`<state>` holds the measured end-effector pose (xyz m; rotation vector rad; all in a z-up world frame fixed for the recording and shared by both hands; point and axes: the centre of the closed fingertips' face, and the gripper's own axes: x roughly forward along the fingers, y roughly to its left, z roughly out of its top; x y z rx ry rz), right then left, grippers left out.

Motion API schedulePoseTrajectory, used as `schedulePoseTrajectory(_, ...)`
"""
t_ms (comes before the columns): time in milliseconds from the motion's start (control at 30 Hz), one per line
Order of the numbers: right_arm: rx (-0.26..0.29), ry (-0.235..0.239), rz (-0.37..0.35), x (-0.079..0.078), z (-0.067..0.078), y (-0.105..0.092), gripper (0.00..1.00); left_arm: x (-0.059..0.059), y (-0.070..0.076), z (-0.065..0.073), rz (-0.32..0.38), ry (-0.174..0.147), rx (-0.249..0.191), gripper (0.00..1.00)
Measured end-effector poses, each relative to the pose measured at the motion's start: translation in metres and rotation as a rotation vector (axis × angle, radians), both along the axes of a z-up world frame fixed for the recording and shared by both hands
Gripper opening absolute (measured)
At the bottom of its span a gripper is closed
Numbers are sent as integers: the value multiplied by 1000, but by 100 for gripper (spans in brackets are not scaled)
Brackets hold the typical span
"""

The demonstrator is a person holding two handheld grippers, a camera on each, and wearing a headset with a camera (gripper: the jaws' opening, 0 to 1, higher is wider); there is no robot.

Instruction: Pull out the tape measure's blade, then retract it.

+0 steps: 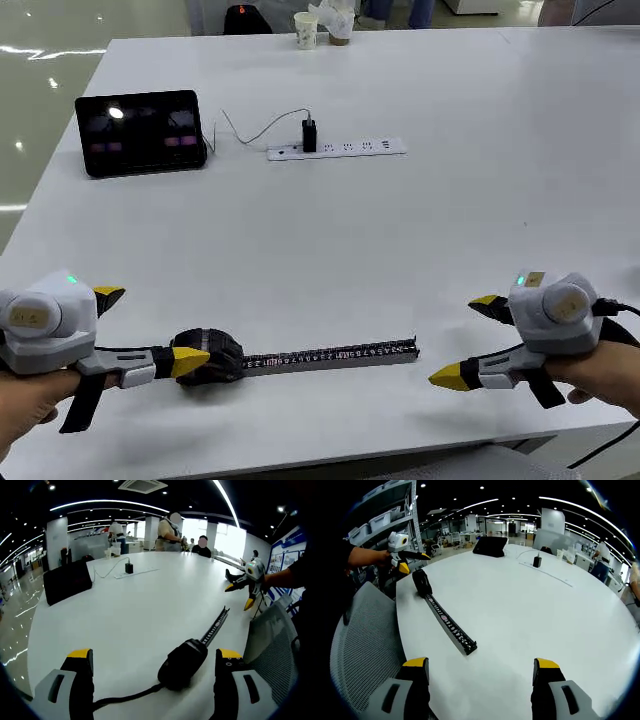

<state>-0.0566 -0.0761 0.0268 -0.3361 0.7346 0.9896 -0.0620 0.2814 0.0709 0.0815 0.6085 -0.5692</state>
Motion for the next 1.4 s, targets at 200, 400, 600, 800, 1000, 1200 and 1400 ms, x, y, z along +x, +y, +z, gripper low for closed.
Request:
schedulePoseTrajectory(200,-1,-19,-28,-1,3,-12,91,-10,6,-6,29,-3,-8,99)
schedulePoseTrajectory(400,16,-23,-59,-6,5,-22,97,-17,10,-7,39,1,0,99)
schedulePoseTrajectory(600,29,-51,-89,-10,11,-27,99,-22,12,-7,50,-2,1,99)
schedulePoseTrajectory(800,29,-63,-96,-17,11,-33,99,-32,12,-10,34,-9,12,99)
schedulePoseTrajectory(1000,35,-73,-104,-22,10,-40,99,-39,17,-11,36,-9,11,99)
schedulePoseTrajectory(1200,83,-81,-128,-28,19,-42,99,-44,22,-10,38,-8,11,99)
schedulePoseTrajectory(1400,49,-55,-144,-36,15,-49,99,-50,27,-11,35,-4,24,99)
